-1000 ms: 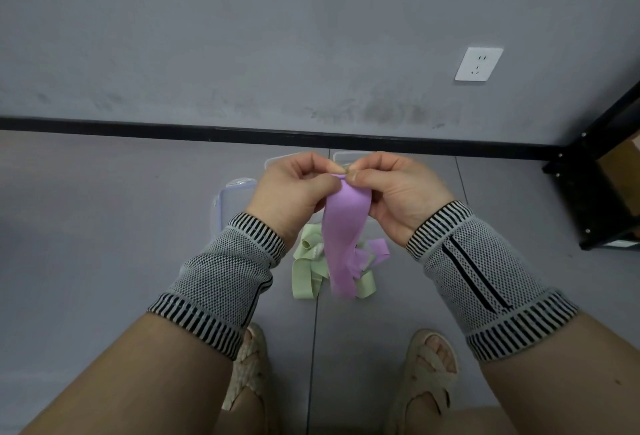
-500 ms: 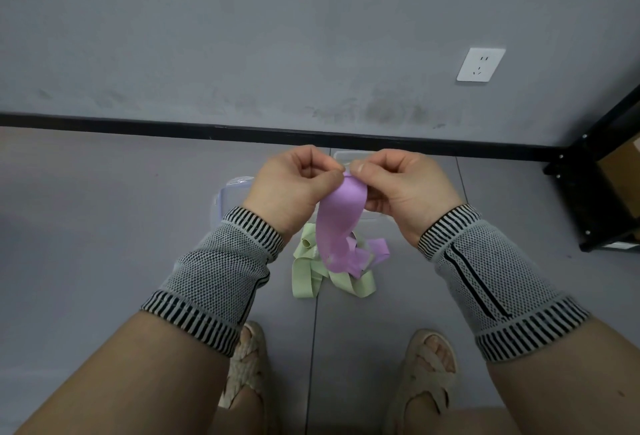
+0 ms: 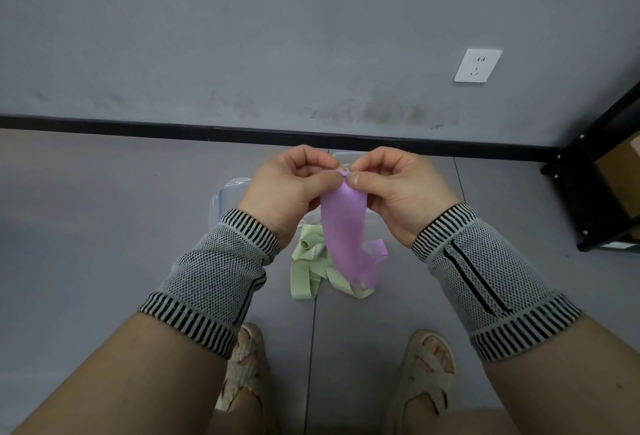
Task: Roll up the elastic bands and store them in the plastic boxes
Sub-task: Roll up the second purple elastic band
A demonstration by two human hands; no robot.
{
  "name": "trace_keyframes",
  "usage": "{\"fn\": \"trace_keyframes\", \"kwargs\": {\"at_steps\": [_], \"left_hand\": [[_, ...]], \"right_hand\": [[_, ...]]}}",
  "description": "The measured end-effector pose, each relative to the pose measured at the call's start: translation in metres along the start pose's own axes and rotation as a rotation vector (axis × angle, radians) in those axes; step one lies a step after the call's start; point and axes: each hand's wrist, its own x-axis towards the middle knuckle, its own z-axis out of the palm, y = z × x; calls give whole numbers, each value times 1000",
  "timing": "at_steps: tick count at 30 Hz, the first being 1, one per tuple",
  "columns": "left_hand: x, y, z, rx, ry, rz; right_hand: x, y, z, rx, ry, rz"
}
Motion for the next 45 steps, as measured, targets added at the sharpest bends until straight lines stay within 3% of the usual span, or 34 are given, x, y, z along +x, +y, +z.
{"fn": "trace_keyframes", "kwargs": {"at_steps": [6, 10, 19, 29, 40, 45], "left_hand": [[1, -2, -1, 142, 60, 110], [0, -3, 0, 228, 66, 171], [0, 2, -3, 194, 81, 21], [-1, 2, -7, 286, 97, 159], [-1, 3, -2, 185, 111, 87], [0, 3, -6, 145, 128, 96]], "right_hand": [[1, 3, 2, 5, 2, -14], [0, 2, -1, -146, 18, -33], [2, 4, 0, -167, 95, -168], [1, 4, -5, -123, 19, -61], [0, 3, 0, -200, 94, -187], [-2, 1, 0, -65, 112, -90]]}}
